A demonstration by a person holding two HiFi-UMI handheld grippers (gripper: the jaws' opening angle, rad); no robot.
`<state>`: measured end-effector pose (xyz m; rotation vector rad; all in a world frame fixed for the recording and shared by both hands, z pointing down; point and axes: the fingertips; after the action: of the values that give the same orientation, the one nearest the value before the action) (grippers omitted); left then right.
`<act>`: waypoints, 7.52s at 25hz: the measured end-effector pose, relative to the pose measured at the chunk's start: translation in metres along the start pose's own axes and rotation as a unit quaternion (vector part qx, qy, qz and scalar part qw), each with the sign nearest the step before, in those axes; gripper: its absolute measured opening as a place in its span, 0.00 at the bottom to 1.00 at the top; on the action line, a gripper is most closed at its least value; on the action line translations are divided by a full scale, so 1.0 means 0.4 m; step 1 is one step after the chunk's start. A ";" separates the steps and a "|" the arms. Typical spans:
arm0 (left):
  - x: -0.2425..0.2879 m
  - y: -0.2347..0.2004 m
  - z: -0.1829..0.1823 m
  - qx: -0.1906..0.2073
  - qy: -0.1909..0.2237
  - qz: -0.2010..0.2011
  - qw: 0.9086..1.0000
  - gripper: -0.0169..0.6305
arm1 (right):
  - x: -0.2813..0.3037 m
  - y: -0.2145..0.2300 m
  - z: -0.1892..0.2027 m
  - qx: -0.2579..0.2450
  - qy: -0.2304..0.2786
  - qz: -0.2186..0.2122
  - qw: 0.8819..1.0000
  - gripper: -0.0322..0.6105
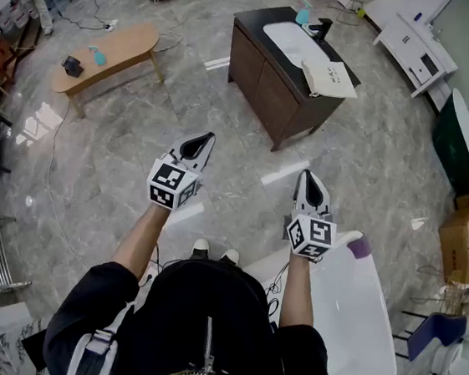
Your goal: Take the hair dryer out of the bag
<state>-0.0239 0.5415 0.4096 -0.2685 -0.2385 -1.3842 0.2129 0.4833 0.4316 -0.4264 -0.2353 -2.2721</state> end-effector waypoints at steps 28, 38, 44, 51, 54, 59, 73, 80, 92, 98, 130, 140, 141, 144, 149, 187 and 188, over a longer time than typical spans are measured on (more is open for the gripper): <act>-0.002 -0.017 -0.001 -0.002 0.004 0.015 1.000 0.07 | -0.003 -0.055 -0.008 -0.007 0.004 0.001 1.000 0.07; 0.008 -0.011 0.008 -0.005 0.000 0.042 0.999 0.39 | -0.018 -0.089 -0.030 -0.035 0.010 0.004 0.999 0.25; 0.000 -0.012 -0.006 -0.013 0.014 0.056 0.998 0.46 | -0.029 -0.091 -0.060 -0.026 0.032 0.000 0.999 0.39; -0.014 -0.056 -0.006 -0.011 0.024 0.045 0.999 0.48 | -0.008 -0.101 -0.071 -0.027 0.038 0.013 0.999 0.48; -0.007 -0.090 0.005 -0.013 0.022 0.042 0.999 0.48 | 0.015 -0.111 -0.063 -0.024 0.032 0.016 0.999 0.49; 0.002 -0.130 0.023 -0.002 0.013 0.048 0.999 0.48 | 0.056 -0.135 -0.044 -0.020 0.020 0.022 0.999 0.49; 0.101 -0.200 0.036 0.010 -0.013 0.063 0.998 0.48 | 0.175 -0.107 -0.056 -0.002 0.006 0.035 0.999 0.49; 0.220 -0.223 0.016 0.013 -0.021 0.068 0.997 0.48 | 0.285 -0.029 -0.071 0.007 0.003 0.033 0.999 0.49; 0.533 -0.309 -0.132 0.008 -0.019 0.061 0.998 0.48 | 0.552 0.201 -0.213 0.008 0.008 0.024 1.000 0.49; 0.691 -0.350 -0.201 0.004 -0.012 0.050 0.999 0.48 | 0.690 0.329 -0.277 0.002 0.009 0.016 1.000 0.49; 1.497 -0.540 -0.501 0.065 -0.015 0.187 0.980 0.48 | 1.239 0.731 -0.547 0.021 -0.006 0.125 0.992 0.49; 1.695 -0.545 -0.531 0.077 -0.028 0.259 0.962 0.48 | 1.339 0.811 -0.548 0.043 -0.032 0.176 0.983 0.49; 1.708 -0.545 -0.526 0.075 -0.031 0.264 0.961 0.48 | 1.343 0.817 -0.543 0.045 -0.035 0.178 0.982 0.49; 1.738 -0.536 -0.516 0.074 -0.036 0.272 0.959 0.48 | 1.350 0.837 -0.527 0.046 -0.044 0.183 0.981 0.49; 1.763 -0.528 -0.507 0.075 -0.036 0.276 0.957 0.48 | 1.366 0.855 -0.510 0.045 -0.051 0.184 0.981 0.49; 1.824 -0.582 -0.323 0.036 -0.122 0.246 0.961 0.48 | 1.526 0.846 0.123 -0.004 -0.388 0.105 0.916 0.49; 1.822 -0.585 -0.319 0.035 -0.123 0.245 0.961 0.48 | 1.527 0.846 0.136 -0.011 -0.398 0.106 0.911 0.49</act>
<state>-0.1289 -0.2173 0.5342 -0.4117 -0.3968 -0.8480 0.0943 -0.1426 0.7227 -1.3152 -0.5397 -1.7800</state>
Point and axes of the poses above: the fingertips, and each gripper's own axes: x forward along the fingers, y to its right, z out of its underside, and after that the axes turned 15 degrees about -y, right-handed
